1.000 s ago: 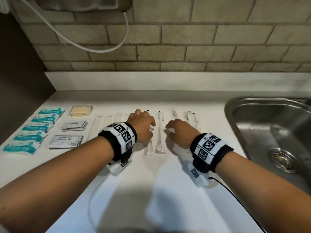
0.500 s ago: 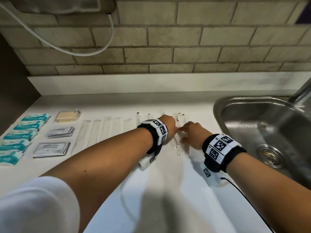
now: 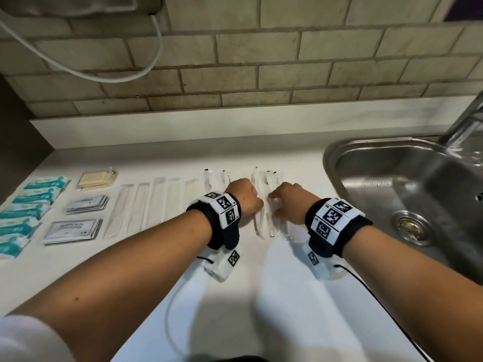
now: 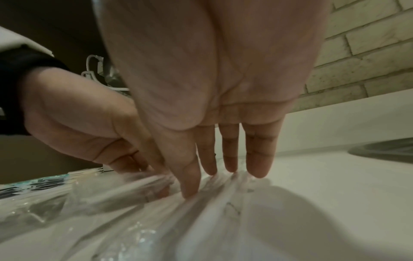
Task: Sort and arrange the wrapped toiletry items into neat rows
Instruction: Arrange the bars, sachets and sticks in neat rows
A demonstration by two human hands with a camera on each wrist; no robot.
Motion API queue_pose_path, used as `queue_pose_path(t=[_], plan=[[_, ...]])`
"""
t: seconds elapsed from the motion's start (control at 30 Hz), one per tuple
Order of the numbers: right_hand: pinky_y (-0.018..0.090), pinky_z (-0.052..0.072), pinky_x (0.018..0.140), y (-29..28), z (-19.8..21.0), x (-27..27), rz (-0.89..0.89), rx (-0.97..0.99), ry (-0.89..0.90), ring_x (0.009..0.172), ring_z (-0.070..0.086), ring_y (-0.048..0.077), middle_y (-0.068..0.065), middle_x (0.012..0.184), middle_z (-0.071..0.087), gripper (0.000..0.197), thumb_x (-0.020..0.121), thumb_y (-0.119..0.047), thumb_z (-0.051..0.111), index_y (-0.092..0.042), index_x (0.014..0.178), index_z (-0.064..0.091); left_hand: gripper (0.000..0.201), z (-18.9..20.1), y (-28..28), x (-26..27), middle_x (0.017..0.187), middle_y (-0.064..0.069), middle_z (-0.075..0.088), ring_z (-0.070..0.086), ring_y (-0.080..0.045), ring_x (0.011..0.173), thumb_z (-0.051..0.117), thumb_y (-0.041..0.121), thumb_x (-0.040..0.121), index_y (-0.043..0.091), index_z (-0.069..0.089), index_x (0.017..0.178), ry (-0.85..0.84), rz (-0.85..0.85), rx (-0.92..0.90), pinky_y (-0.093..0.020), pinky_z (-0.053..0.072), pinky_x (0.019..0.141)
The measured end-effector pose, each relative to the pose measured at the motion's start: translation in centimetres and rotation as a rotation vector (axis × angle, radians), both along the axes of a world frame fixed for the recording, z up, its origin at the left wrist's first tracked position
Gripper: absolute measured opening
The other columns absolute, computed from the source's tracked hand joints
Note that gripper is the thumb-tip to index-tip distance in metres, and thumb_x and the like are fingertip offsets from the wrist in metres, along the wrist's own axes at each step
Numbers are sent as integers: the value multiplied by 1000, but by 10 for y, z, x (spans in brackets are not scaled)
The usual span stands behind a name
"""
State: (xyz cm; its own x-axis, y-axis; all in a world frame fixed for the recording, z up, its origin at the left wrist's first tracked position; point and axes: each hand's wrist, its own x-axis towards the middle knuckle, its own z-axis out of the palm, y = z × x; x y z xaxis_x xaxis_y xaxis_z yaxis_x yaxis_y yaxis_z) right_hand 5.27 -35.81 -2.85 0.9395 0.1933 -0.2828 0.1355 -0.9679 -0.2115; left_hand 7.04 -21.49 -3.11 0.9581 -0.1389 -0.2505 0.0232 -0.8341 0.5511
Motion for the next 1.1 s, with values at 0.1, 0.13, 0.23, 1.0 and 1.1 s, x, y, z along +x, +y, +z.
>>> queue_pose_path(t=[0.1,0.13,0.23,1.0,1.1], plan=[[36,46,92,1,2,-2,7,-1,2,116,53,29,8,126,56,38,88,-20,56,-21,126,59,14,-2,2,0,89,-6,68,64,-26,82,65,21,82,7,64,83,-21,6,92,-35,53,76],[36,47,92,1,1,-3,11,0,-2,115,53,29,8,125,56,37,88,-19,57,-20,125,59,19,-2,3,0,93,-11,70,67,-28,86,66,22,82,4,66,85,-13,5,115,-35,55,74],[36,47,92,1,0,-5,25,-5,-6,115,53,29,8,125,56,37,88,-19,57,-20,125,59,24,0,6,-1,97,-14,70,68,-31,87,65,25,84,2,67,91,-37,-34,223,-33,54,70],[35,47,89,9,1,0,50,-1,-4,113,55,29,8,118,59,30,89,-13,55,-16,118,61,54,2,23,-15,125,3,57,38,-29,120,52,61,85,24,55,124,-153,-373,621,-42,29,93],[36,46,91,9,0,3,40,11,-4,116,53,29,7,121,58,36,89,-13,56,-18,124,59,48,5,25,-13,119,4,58,39,-28,115,53,59,85,23,57,115,-133,-376,619,-41,28,89]])
